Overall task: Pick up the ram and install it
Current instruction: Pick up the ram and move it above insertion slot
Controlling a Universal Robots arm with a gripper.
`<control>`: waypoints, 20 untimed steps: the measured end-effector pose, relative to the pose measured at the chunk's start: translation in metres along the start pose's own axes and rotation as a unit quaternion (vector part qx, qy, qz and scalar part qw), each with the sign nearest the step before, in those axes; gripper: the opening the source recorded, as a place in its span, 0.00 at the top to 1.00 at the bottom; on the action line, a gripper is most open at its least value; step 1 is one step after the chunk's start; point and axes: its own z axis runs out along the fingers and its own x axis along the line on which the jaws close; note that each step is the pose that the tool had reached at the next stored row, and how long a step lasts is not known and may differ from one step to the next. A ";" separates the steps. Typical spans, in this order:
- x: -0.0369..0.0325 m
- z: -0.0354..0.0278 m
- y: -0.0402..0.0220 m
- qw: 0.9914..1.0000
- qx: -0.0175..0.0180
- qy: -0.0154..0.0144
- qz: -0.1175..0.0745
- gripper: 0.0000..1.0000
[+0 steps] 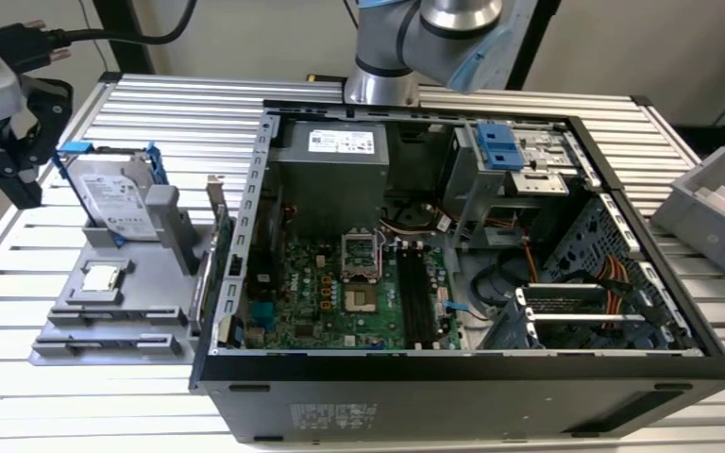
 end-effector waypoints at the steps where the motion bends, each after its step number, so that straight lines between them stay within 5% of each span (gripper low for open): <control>1: 0.0000 0.0000 0.0000 1.000 0.000 0.000 -0.002 1.00; 20: 0.0000 0.0000 0.0000 0.999 0.003 0.003 -0.048 1.00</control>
